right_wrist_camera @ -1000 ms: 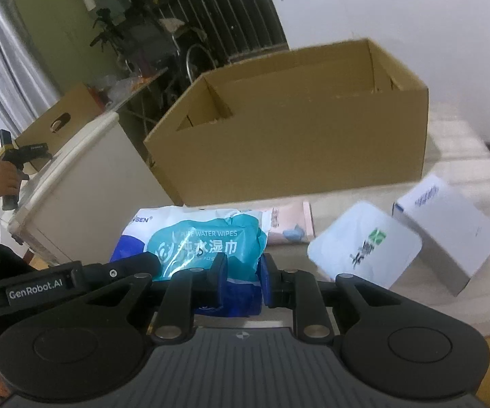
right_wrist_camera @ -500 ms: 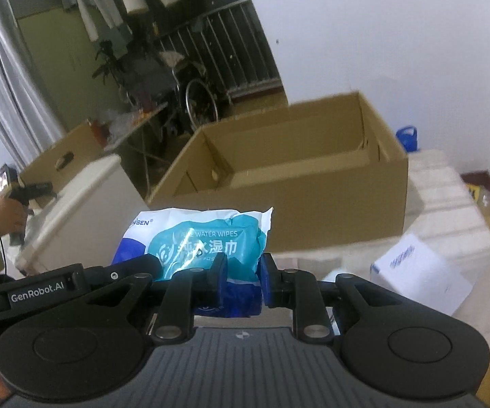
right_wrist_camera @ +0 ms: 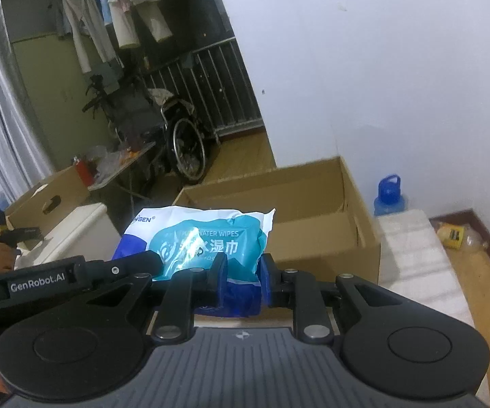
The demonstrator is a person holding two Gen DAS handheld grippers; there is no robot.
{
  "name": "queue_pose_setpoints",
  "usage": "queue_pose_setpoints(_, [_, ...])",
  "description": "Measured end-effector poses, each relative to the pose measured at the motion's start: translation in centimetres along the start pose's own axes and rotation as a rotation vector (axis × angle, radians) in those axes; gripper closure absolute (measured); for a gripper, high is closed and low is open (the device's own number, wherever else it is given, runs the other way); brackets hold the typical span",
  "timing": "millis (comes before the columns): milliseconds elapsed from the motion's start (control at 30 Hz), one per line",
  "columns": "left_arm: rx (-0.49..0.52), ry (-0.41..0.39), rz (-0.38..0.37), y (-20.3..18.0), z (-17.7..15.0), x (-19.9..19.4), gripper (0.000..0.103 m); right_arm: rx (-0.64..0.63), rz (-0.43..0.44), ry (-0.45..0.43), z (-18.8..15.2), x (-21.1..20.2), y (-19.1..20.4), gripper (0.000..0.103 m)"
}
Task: Organize objects
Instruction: 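Lift the wipes pack with both grippers and carry it over the cardboard box, then lower the wipes pack into the box and open both grippers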
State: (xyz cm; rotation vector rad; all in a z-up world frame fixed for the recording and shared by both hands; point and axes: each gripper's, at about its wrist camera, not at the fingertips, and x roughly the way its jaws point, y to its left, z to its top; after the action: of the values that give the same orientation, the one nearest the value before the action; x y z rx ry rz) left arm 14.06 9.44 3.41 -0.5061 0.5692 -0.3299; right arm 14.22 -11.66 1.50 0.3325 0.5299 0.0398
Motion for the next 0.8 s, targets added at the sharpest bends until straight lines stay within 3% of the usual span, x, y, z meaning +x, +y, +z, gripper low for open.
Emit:
queue_pose_setpoints(333, [0.038, 0.009, 0.042, 1.3, 2.7, 2.7, 0.061, -0.013, 0.018, 0.023, 2.7, 4.2, -0.1, 0.079])
queue_pose_setpoints(567, [-0.012, 0.026, 0.059, 4.0, 4.9, 5.6, 0.061, -0.056, 0.064, 0.082, 5.0, 8.9, -0.4, 0.079])
queue_pose_setpoints(800, [0.038, 0.099, 0.135, 4.9, 6.9, 9.4, 0.061, -0.131, -0.017, 0.160, 5.5, 13.9, 1.0, 0.079])
